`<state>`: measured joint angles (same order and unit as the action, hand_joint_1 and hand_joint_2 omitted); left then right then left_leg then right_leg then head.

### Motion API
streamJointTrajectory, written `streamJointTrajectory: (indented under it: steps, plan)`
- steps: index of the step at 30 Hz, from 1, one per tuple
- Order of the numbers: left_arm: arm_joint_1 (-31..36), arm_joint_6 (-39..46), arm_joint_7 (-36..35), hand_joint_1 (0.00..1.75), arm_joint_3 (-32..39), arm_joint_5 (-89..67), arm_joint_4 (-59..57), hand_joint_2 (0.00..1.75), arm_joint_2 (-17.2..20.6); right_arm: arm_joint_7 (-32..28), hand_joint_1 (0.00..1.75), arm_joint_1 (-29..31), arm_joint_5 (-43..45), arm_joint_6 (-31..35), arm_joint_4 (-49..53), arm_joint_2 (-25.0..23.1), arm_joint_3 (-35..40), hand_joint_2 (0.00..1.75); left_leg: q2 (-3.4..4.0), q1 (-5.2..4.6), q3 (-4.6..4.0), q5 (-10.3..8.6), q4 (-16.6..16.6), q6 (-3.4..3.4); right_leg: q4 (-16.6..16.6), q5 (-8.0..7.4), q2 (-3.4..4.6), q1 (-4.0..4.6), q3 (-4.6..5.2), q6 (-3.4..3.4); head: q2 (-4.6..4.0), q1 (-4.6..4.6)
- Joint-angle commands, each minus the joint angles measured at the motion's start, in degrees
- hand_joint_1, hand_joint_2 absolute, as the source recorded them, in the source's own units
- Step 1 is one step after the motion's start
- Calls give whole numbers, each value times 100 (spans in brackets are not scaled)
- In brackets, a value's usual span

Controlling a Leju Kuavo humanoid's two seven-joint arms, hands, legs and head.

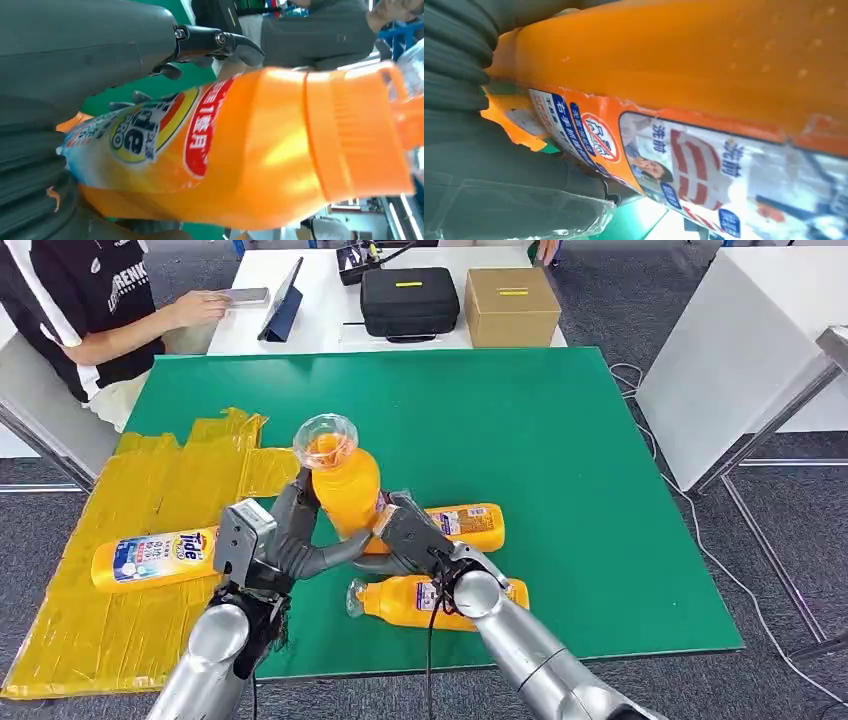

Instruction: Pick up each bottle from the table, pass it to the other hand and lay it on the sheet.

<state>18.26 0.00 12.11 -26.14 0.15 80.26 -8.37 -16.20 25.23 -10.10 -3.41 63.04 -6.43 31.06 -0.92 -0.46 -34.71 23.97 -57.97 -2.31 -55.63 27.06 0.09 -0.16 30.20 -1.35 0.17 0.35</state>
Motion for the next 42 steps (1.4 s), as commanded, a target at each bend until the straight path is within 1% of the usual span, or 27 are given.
streamJointTrajectory:
  steps: [1,3,4,9,11,17,20,26,28,29,30,31,33,36,37,38,39,40,42]
  plan:
    - [345,55,-11,0,69,26,-665,175,2,-59,175,262,49,-156,-250,-28,105,175,10,3,24,7,6,18,9,4,2,3,-24,3,2,0]
    - [361,66,-14,0,73,32,-677,175,-13,-62,175,293,59,-212,-335,-52,180,175,5,2,9,2,2,10,3,2,-1,1,-10,2,0,2]
    - [364,71,-18,0,74,36,-682,175,-23,-66,175,307,66,-231,-387,-71,223,175,10,3,22,6,5,17,8,4,1,2,-22,3,0,2]
    - [348,88,-28,0,78,58,-730,175,-34,-77,175,313,80,-305,-498,-99,382,175,8,2,10,3,4,9,5,1,3,2,-11,1,2,2]
    - [333,96,-31,0,100,79,-736,175,-37,-67,175,316,78,-351,-558,-118,446,175,13,2,24,7,7,16,9,3,5,1,-23,2,0,0]
    - [218,115,-14,0,213,126,-631,175,-37,-55,175,316,-12,-455,-753,-264,730,175,18,2,20,7,6,15,7,2,12,2,-18,3,2,2]
    - [191,126,1,0,247,153,-557,175,-19,-57,175,339,-39,-483,-836,-325,852,175,24,3,31,10,9,20,11,3,16,3,-28,4,0,0]
    - [266,132,2,0,208,232,-627,175,-13,-40,175,436,2,-486,-939,-326,934,175,12,4,11,5,3,12,4,1,7,4,-12,2,0,0]
    - [279,159,31,0,195,259,-641,175,-22,-40,175,422,16,-470,-933,-309,938,175,13,4,22,8,6,17,8,4,6,4,-23,3,0,2]
    - [282,197,73,141,192,281,-628,175,-30,-41,175,415,24,-453,-925,-302,941,175,16,5,26,9,7,18,10,4,8,4,-27,3,2,0]
    - [298,210,84,171,165,295,-618,175,-17,-41,175,413,35,-437,-919,-300,940,175,11,4,25,7,7,18,10,4,3,3,-28,3,2,2]
    - [314,221,88,175,147,321,-610,175,-11,-40,175,418,45,-425,-911,-302,939,175,12,4,26,8,7,19,11,4,4,4,-28,3,0,0]
    - [329,223,88,175,145,326,-608,175,-10,-37,175,424,55,-422,-907,-310,932,175,6,2,11,4,3,11,4,3,2,2,-13,2,2,2]
    - [329,223,88,175,145,326,-608,175,-10,-37,175,424,55,-422,-907,-310,932,175,18,6,42,13,11,29,16,8,6,6,-44,6,0,0]
    - [343,231,86,175,129,353,-626,175,-7,-28,175,434,76,-412,-904,-314,925,175,6,4,11,4,3,13,6,2,1,4,-14,3,0,2]
    - [352,243,83,175,115,381,-645,175,-3,-25,175,437,94,-401,-913,-310,914,175,13,6,33,10,8,24,14,6,3,6,-35,5,0,0]
    - [356,255,85,175,99,405,-659,175,6,-25,175,436,109,-392,-919,-306,909,175,12,6,32,10,7,23,12,7,2,5,-35,5,0,2]
    - [359,270,93,175,82,427,-677,175,14,-25,175,429,122,-380,-917,-302,901,175,5,3,14,5,3,14,5,4,-1,3,-16,3,0,0]
    - [342,275,98,175,83,432,-679,175,26,-25,175,416,124,-376,-920,-286,896,175,11,6,36,10,9,25,14,7,1,5,-38,5,0,2]
